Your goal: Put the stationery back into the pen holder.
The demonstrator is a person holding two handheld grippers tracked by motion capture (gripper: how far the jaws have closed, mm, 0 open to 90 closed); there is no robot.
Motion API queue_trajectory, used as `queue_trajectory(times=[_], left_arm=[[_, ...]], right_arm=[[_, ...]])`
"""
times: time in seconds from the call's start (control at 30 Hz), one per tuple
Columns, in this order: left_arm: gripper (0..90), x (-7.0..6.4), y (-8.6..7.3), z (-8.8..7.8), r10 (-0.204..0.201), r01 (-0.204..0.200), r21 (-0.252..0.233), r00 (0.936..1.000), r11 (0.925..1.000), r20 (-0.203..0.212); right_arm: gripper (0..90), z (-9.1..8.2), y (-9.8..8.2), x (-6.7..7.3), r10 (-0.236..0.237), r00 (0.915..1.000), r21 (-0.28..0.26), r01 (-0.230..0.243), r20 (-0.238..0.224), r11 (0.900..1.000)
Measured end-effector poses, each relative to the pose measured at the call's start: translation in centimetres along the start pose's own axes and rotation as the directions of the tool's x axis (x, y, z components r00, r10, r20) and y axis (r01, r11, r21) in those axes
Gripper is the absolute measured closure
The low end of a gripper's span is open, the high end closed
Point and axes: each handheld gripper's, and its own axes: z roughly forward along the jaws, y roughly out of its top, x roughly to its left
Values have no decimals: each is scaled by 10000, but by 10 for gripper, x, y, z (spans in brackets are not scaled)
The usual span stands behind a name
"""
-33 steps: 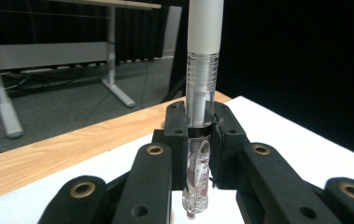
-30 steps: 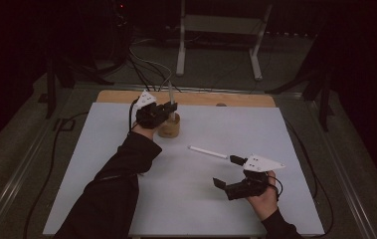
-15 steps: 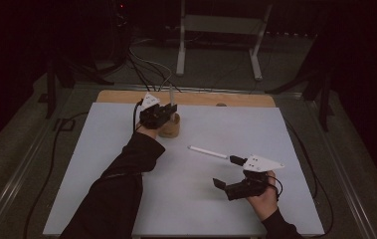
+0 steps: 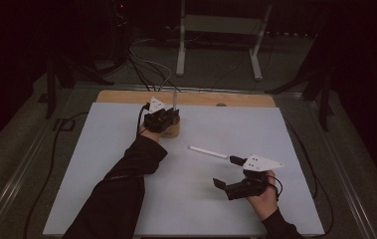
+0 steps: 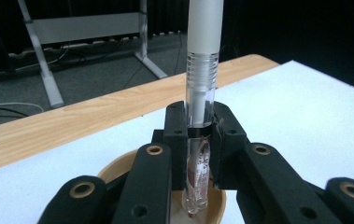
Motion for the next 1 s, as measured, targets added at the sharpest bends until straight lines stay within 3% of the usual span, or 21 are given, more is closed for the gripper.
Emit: queue_trajectory(times=[0.07, 0.13, 0.2, 0.43, 0.57, 0.67, 0.93, 1.0], left_arm=[[799, 0, 0, 0, 0, 0, 0, 10000, 10000, 0], [799, -3, -1, 2, 152, -151, 293, 9999, 9995, -47], [798, -5, -1, 3, 393, -373, 575, 9987, 9976, -334], [796, -8, -1, 4, 418, -362, 1029, 9977, 9940, -534], [584, -12, 6, -3, 320, -282, 898, 9986, 9956, -415], [441, -17, 13, -12, 344, -337, 800, 9994, 9962, -64], [158, -23, 20, -30, -45, -7, 779, 9977, 9970, 671], [129, -23, 21, -34, 128, -197, 850, 9966, 9962, 812]], right_arm=[[8, 0, 0, 0, 7, 10000, 10, -7, -9, 10000], [8, 1, 0, 0, 17, 10000, 45, -17, -29, 10000], [8, 1, -1, 0, 46, 9999, 55, -45, -91, 10000], [8, 3, -1, 1, 13, 9998, 85, -12, -175, 10000], [8, 2, 0, 1, 18, 9998, 75, -17, -182, 10000], [8, 2, -1, 1, 80, 9997, -4, -80, -229, 10000], [8, 2, 0, 1, 113, 9993, -104, -117, -363, 9999], [8, 3, 0, 1, 137, 9983, -24, -138, -570, 9999]])
